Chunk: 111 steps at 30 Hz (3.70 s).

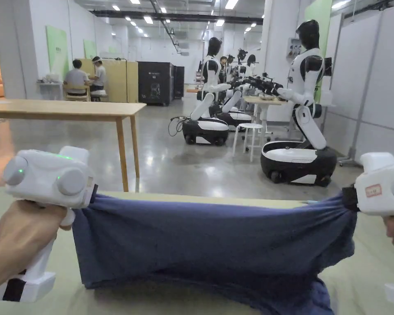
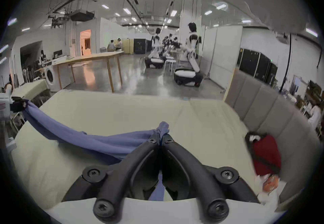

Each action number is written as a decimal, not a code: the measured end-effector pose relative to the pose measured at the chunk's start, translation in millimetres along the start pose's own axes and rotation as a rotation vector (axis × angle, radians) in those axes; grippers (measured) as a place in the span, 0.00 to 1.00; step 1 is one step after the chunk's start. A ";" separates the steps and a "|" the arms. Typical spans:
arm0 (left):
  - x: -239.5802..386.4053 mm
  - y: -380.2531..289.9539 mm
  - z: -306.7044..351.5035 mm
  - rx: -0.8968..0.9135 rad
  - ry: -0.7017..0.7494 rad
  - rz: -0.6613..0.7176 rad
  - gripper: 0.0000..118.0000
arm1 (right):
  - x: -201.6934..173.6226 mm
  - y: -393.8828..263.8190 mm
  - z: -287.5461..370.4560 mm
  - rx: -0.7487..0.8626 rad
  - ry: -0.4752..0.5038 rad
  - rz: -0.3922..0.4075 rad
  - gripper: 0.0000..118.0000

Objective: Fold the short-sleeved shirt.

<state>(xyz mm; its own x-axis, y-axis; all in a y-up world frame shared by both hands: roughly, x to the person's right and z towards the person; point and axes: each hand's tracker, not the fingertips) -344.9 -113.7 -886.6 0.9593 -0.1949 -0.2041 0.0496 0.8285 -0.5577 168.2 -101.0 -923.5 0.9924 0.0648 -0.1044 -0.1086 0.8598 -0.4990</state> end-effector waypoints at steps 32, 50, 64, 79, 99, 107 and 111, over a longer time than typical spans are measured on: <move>-48.4 -325.4 178.4 -0.207 -0.205 0.057 0.02 | 8.6 -330.7 214.3 -0.204 0.095 -0.070 0.01; -65.6 -352.1 210.9 -0.207 -0.190 0.211 0.56 | 7.3 -347.7 229.7 -0.202 0.058 -0.119 0.82; -74.2 -357.7 198.7 -0.225 -0.202 0.231 0.82 | 3.7 -346.6 234.3 -0.177 0.031 -0.167 0.02; -44.0 -342.1 153.0 -0.330 -0.247 0.149 0.04 | 21.0 -348.0 223.5 -0.196 0.060 -0.172 0.11; -41.8 -325.5 163.0 -0.310 -0.256 0.124 0.04 | 15.9 -330.0 201.0 -0.270 0.095 -0.014 0.05; -47.3 -259.6 126.5 -0.247 -0.262 0.108 0.04 | 13.3 -249.9 155.2 -0.200 0.108 0.011 0.05; -43.7 -232.6 91.2 -0.247 -0.270 0.102 0.04 | 6.9 -225.5 113.9 -0.229 0.109 0.035 0.05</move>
<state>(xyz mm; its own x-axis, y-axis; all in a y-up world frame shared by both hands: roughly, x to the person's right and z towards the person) -373.1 -250.0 -674.6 0.9962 0.0546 -0.0678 -0.0868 0.6787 -0.7293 206.1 -236.7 -713.7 0.9772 0.0265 -0.2108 -0.1650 0.7197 -0.6744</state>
